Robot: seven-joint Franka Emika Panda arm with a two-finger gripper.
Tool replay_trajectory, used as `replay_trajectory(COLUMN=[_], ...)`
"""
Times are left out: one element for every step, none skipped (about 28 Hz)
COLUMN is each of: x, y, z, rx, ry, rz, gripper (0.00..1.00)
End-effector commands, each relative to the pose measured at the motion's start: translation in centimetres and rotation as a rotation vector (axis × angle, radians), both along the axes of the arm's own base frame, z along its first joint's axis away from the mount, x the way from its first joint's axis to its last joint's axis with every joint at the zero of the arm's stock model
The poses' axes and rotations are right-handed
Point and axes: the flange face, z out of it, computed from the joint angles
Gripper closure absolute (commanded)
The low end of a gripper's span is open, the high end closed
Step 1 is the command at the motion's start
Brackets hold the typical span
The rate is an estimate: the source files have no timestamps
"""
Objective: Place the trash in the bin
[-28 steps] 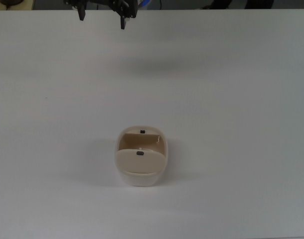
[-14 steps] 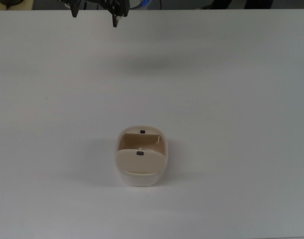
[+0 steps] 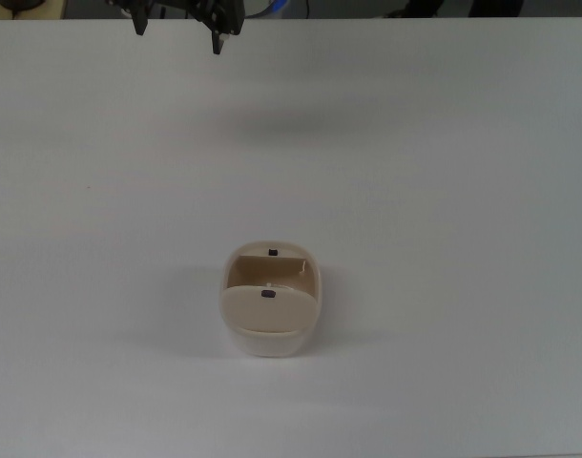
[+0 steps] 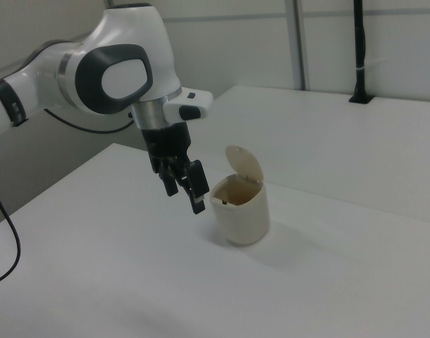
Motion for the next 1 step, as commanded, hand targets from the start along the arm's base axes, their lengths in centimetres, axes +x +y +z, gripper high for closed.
replay_trajectory(x=[-0.22], y=[-0.35], z=[0.03], rx=[0.000], ry=[0.021], rz=[0.020], gripper=[0.00])
